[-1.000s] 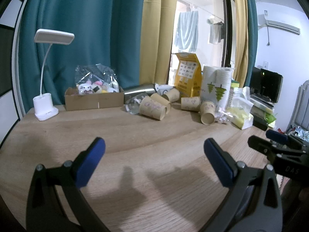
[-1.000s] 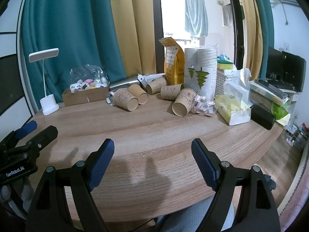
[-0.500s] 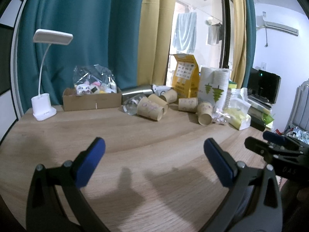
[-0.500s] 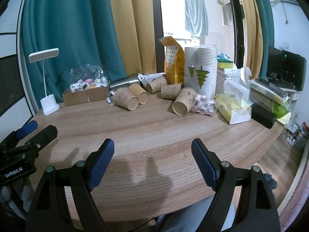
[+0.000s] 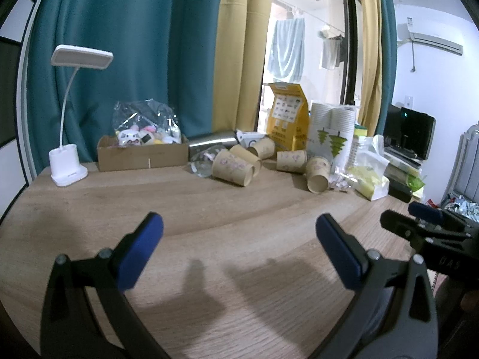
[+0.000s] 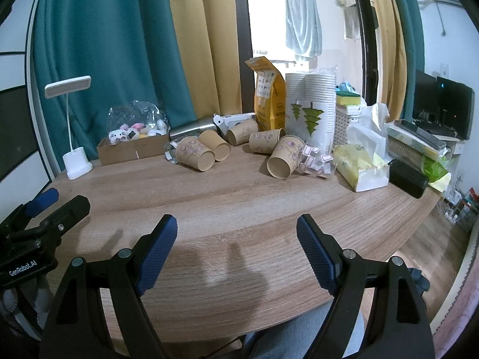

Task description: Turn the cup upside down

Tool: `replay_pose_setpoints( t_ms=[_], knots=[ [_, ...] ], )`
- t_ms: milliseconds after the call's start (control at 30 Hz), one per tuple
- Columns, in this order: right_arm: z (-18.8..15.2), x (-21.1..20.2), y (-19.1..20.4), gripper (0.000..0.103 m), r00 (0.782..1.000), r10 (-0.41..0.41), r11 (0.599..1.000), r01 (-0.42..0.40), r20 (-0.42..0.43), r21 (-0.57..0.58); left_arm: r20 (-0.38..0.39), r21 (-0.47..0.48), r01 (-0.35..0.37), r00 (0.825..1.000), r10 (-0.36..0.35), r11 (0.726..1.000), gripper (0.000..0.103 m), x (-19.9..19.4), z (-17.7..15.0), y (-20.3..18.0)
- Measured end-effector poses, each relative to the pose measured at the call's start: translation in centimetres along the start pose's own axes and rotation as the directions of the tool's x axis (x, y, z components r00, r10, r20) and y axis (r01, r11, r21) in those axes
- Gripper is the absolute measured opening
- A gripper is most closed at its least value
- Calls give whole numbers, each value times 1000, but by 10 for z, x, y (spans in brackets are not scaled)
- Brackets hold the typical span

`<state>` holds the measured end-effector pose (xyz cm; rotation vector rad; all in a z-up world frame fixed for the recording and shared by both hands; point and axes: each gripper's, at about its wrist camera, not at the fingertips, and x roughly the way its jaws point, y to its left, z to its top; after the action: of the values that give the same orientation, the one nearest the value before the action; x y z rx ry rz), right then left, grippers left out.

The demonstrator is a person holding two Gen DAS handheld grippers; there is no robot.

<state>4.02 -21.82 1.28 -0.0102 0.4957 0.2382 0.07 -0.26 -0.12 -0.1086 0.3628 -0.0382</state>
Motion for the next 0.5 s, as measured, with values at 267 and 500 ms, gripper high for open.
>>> replay_pose_setpoints(
  t_ms=[267, 500],
  knots=[
    [0, -1, 0, 84, 1000, 1, 1000, -1, -2, 0, -1, 0, 0, 1000, 0, 1000, 103, 0, 0, 0],
    [0, -1, -1, 84, 1000, 1, 1000, -1, -2, 0, -2, -1, 0, 1000, 0, 1000, 103, 0, -1, 2]
  ],
)
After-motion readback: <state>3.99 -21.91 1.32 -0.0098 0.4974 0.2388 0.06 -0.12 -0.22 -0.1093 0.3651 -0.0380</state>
